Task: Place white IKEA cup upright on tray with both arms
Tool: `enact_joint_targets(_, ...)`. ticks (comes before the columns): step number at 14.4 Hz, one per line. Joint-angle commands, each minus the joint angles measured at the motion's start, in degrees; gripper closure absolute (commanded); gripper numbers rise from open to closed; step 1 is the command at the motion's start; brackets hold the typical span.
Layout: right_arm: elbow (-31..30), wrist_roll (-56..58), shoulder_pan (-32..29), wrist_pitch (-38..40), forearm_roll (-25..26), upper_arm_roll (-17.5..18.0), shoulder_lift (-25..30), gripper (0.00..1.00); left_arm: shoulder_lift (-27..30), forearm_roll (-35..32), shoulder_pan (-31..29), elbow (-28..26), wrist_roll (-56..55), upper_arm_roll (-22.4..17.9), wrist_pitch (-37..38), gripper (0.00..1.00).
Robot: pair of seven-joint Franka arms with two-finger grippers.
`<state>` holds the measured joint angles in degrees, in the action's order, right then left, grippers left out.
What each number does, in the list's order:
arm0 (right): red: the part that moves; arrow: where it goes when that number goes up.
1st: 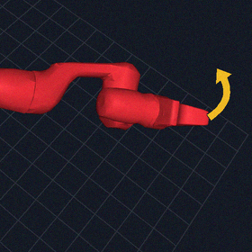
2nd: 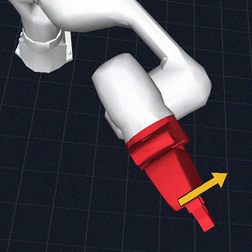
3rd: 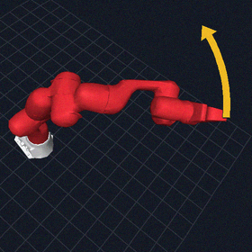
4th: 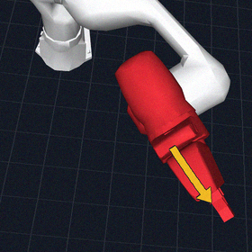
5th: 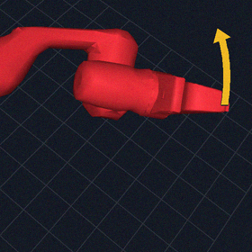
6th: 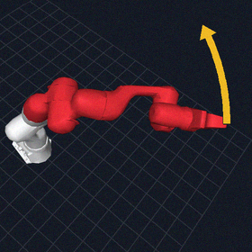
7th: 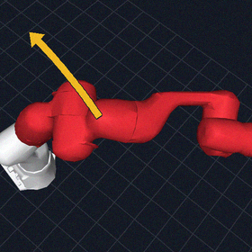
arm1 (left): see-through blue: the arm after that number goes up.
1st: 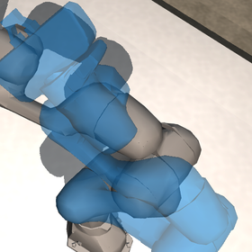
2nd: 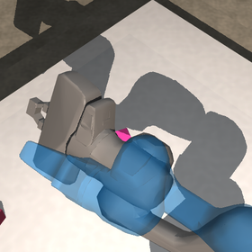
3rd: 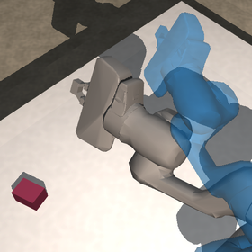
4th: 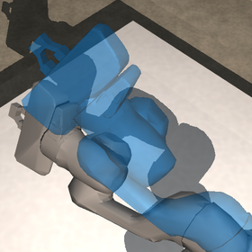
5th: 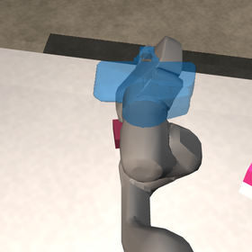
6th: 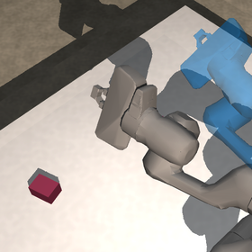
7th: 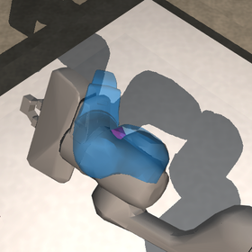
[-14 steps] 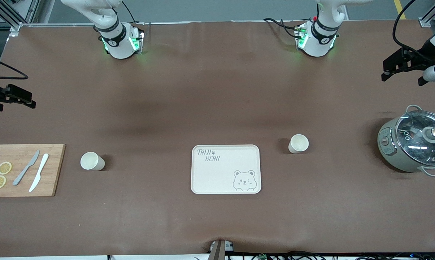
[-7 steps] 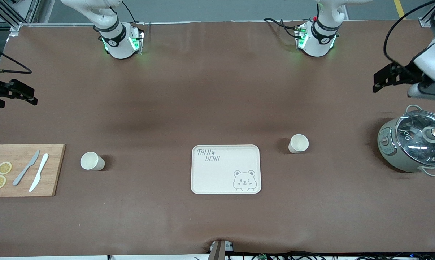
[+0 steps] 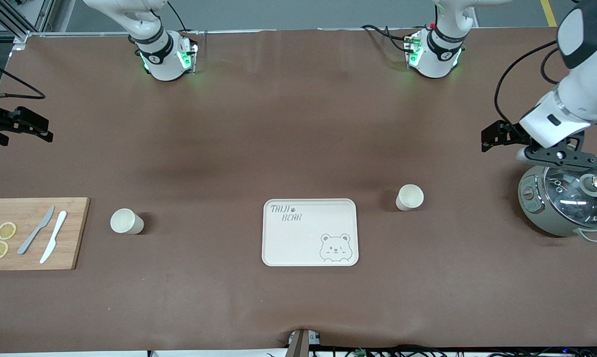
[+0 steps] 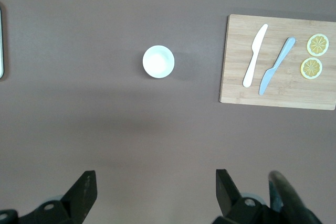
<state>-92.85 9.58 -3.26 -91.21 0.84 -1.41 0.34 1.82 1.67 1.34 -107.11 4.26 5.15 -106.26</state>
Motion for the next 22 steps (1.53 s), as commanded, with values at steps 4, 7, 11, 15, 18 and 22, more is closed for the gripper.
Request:
enact_joint_targets(4,0.12,-0.7,-0.08,0.95,0.83,0.18,1.15,0.0,4.07,2.37,-0.28,-14.16,-0.39,1.62,-11.23,0.0)
enact_joint_targets(7,0.12,-0.79,0.18,0.77,0.74,0.36,0.8,0.0,3.46,2.37,-0.19,-20.14,-0.48,3.02,-20.18,0.0)
enact_joint_targets(11,0.12,-0.7,0.89,0.07,0.48,0.36,-0.43,0.0,-1.8,2.37,-0.11,-22.88,-3.19,5.57,-31.0,0.0)
enact_joint_targets(15,0.12,-0.17,0.89,0.59,-0.14,0.36,-1.74,0.0,-7.08,2.29,0.16,-22.35,-3.55,6.1,-37.52,0.0)
enact_joint_targets(18,0.03,0.44,1.33,-4.39,-0.4,0.44,-3.93,0.0,-9.55,2.02,0.16,-22.26,-3.55,6.1,-41.12,0.0)
enact_joint_targets(22,0.39,4.22,1.59,-7.05,-0.23,0.27,-9.29,0.0,-14.11,1.76,0.25,-22.26,-3.47,6.01,-47.18,0.0)
